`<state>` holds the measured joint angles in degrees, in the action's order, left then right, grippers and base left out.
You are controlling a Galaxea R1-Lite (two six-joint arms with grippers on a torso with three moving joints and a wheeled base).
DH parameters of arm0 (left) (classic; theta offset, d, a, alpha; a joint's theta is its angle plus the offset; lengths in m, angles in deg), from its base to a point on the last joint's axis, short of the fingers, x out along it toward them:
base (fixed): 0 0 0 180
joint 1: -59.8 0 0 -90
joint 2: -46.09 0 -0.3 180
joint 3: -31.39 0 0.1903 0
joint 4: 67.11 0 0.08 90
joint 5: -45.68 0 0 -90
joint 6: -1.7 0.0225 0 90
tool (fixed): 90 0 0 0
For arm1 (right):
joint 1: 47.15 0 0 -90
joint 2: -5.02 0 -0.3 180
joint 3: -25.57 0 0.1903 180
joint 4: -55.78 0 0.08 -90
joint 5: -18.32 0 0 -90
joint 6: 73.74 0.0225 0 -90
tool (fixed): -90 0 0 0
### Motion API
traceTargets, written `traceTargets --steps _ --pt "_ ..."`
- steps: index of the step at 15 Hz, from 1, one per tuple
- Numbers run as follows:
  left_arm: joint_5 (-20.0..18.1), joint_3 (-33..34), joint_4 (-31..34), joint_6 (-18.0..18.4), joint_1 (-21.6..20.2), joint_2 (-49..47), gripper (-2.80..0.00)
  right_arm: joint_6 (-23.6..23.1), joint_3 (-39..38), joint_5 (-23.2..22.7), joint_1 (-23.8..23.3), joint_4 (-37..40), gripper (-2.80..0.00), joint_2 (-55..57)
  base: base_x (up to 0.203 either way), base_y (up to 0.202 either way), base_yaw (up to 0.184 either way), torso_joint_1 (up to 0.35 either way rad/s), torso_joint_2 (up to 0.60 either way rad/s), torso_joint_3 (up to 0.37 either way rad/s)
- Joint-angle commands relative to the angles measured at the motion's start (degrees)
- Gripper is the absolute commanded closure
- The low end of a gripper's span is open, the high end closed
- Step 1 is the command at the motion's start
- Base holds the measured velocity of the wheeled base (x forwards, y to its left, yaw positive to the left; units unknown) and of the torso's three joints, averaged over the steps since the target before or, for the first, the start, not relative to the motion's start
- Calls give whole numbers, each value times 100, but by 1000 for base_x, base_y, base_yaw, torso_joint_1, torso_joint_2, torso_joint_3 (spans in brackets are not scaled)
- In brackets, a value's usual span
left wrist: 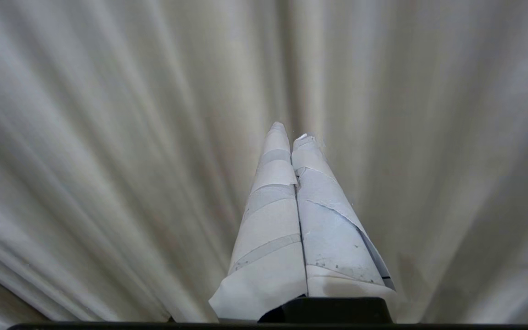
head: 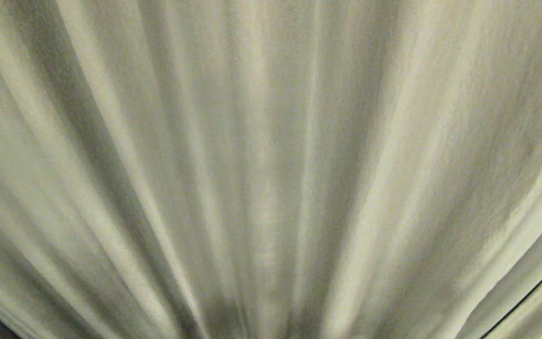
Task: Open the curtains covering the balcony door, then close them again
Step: Close the outer curtains on both sides
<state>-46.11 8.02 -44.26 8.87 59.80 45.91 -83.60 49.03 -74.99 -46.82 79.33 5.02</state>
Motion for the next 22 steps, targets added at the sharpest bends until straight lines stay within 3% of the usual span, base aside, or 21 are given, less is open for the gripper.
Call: traceTargets --steps 1,22 --pt "-5 0 -2 -5 0 18 0 -7 -1 -4 2 -1 0 9 0 0 0 0 0 0" --pt "-5 0 -2 -40 0 18 0 -7 -1 -4 2 -1 0 9 0 0 0 0 0 0"
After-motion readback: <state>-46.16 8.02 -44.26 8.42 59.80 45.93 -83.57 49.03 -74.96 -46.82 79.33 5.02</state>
